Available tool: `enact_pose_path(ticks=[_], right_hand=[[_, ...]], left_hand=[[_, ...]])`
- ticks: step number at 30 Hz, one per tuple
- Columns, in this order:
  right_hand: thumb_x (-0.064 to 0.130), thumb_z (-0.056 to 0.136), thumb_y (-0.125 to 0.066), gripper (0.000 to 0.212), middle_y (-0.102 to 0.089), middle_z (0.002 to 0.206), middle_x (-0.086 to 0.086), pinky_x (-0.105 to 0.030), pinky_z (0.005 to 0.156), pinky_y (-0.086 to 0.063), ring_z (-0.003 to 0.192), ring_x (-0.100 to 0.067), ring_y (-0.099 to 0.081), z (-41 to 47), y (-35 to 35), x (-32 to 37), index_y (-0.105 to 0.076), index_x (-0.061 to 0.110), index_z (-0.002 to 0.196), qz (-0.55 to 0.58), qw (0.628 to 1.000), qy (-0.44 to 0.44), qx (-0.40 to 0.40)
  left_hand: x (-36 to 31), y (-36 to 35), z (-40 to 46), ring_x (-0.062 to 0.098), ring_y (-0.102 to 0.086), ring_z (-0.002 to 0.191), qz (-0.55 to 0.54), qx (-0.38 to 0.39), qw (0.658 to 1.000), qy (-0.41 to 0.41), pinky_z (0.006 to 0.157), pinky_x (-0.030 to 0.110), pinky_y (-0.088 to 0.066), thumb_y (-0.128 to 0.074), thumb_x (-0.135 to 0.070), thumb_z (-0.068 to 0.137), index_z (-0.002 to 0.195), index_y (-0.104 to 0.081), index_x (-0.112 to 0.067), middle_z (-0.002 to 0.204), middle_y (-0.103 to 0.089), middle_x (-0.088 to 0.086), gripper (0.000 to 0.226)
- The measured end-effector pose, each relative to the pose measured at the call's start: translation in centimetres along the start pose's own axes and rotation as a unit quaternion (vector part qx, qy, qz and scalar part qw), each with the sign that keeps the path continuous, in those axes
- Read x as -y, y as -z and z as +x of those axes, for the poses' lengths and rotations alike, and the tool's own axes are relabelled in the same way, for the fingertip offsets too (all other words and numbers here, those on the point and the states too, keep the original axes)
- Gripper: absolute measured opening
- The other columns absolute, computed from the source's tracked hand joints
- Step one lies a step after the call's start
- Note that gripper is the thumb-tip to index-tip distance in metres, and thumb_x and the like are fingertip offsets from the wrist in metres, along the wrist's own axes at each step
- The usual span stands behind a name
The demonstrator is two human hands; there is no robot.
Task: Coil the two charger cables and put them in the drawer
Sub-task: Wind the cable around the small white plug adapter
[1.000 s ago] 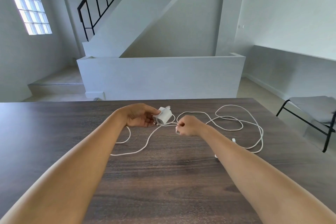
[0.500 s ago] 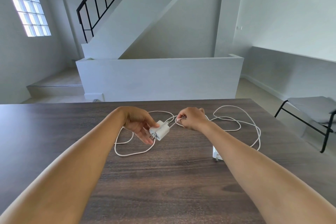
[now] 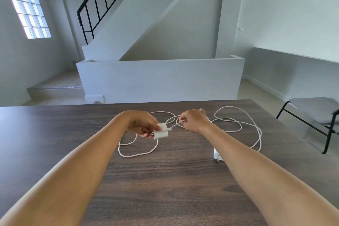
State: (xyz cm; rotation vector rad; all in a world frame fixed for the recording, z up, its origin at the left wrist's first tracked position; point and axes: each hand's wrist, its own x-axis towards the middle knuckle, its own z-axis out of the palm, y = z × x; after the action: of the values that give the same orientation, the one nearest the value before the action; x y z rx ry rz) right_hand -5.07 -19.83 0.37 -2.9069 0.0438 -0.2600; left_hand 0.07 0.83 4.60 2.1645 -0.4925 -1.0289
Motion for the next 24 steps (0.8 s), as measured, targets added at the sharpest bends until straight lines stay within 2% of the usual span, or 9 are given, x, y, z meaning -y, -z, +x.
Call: enact_pose_path(ticks=[3, 6, 8, 10, 12, 17, 19, 21, 24], right_hand=[[0.023, 0.093, -0.050, 0.021, -0.072, 0.095, 0.006, -0.036, 0.098, -0.024, 0.100, -0.016, -0.061, -0.1, 0.1, 0.1, -0.070, 0.025, 0.100, 0.004, 1.000, -0.013, 0.013], [0.026, 0.093, -0.052, 0.019, -0.070, 0.100, 0.009, -0.041, 0.102, -0.025, 0.104, -0.014, -0.058, -0.1, 0.3, 0.4, -0.071, 0.027, 0.098, 0.050, 0.998, -0.029, 0.037], [0.032, 0.091, -0.054, 0.018, -0.069, 0.101, 0.008, -0.041, 0.104, -0.032, 0.103, -0.015, -0.056, -0.1, 0.5, 0.6, -0.070, 0.028, 0.098, 0.095, 0.993, -0.042, 0.063], [0.035, 0.089, -0.052, 0.020, -0.068, 0.091, 0.006, -0.045, 0.101, -0.040, 0.095, -0.017, -0.059, 0.0, 0.6, 0.5, -0.070, 0.027, 0.091, 0.153, 0.983, -0.058, 0.081], [0.034, 0.089, -0.049, 0.022, -0.070, 0.091, 0.003, -0.045, 0.099, -0.043, 0.095, -0.018, -0.060, -0.1, 0.7, 0.5, -0.070, 0.027, 0.088, 0.167, 0.981, -0.062, 0.077], [0.034, 0.095, -0.049, 0.025, -0.060, 0.120, -0.001, -0.043, 0.099, -0.033, 0.120, -0.027, -0.048, 0.0, 1.4, 0.9, -0.070, 0.024, 0.104, 0.032, 0.998, -0.051, 0.023], [0.029, 0.095, -0.050, 0.023, -0.049, 0.127, -0.006, -0.045, 0.100, -0.033, 0.121, -0.029, -0.044, 0.1, 1.4, 1.2, -0.069, 0.019, 0.104, 0.003, 0.998, -0.052, 0.024], [0.022, 0.093, -0.048, 0.023, -0.041, 0.129, -0.008, -0.047, 0.101, -0.034, 0.118, -0.030, -0.043, 0.1, 1.3, 1.5, -0.068, 0.013, 0.101, -0.025, 0.998, -0.053, 0.022], [0.023, 0.090, -0.047, 0.022, -0.044, 0.124, -0.009, -0.043, 0.096, -0.039, 0.112, -0.028, -0.045, 0.0, 1.4, 2.0, -0.063, 0.009, 0.092, -0.005, 0.999, -0.050, 0.020]], left_hand=[[0.4, 0.3, 0.3, 0.008, -0.047, 0.044, 0.070, -0.092, 0.992, -0.056, 0.047, 0.018, -0.038, -0.062, -0.020, 0.092, 0.112, -0.063, -0.003, 0.067, -0.060, 0.006, 0.027], [0.9, 0.7, 0.9, 0.015, -0.056, 0.063, 0.127, -0.200, 0.966, -0.105, 0.064, 0.025, -0.044, -0.066, -0.027, 0.087, 0.102, -0.069, -0.007, 0.078, -0.066, 0.008, 0.025], [1.3, 1.0, 1.3, 0.017, -0.053, 0.069, 0.151, -0.247, 0.950, -0.114, 0.068, 0.028, -0.040, -0.067, -0.029, 0.085, 0.095, -0.069, -0.002, 0.076, -0.062, 0.007, 0.028], [1.6, 1.1, 1.4, 0.017, -0.041, 0.063, 0.182, -0.256, 0.943, -0.113, 0.061, 0.028, -0.030, -0.068, -0.030, 0.083, 0.085, -0.067, 0.002, 0.067, -0.048, 0.006, 0.032], [2.1, 1.1, 1.6, 0.017, -0.035, 0.060, 0.208, -0.263, 0.935, -0.116, 0.058, 0.028, -0.025, -0.070, -0.035, 0.080, 0.075, -0.064, -0.007, 0.064, -0.041, 0.003, 0.029], [2.7, 1.0, 1.4, 0.009, -0.036, 0.053, 0.214, -0.292, 0.923, -0.132, 0.053, 0.023, -0.028, -0.075, -0.039, 0.075, 0.056, -0.054, -0.018, 0.055, -0.041, -0.008, 0.035], [2.5, 0.9, 1.3, 0.008, -0.043, 0.056, 0.225, -0.304, 0.917, -0.127, 0.053, 0.022, -0.031, -0.075, -0.037, 0.076, 0.060, -0.058, -0.020, 0.060, -0.048, -0.008, 0.029], [2.2, 0.8, 1.3, 0.014, -0.045, 0.062, 0.235, -0.316, 0.909, -0.135, 0.055, 0.024, -0.032, -0.074, -0.034, 0.077, 0.071, -0.064, -0.007, 0.066, -0.052, -0.002, 0.029], [1.9, 0.8, 1.1, 0.019, -0.048, 0.066, 0.252, -0.339, 0.894, -0.151, 0.056, 0.026, -0.033, -0.071, -0.031, 0.080, 0.080, -0.065, -0.002, 0.070, -0.054, 0.003, 0.030]])
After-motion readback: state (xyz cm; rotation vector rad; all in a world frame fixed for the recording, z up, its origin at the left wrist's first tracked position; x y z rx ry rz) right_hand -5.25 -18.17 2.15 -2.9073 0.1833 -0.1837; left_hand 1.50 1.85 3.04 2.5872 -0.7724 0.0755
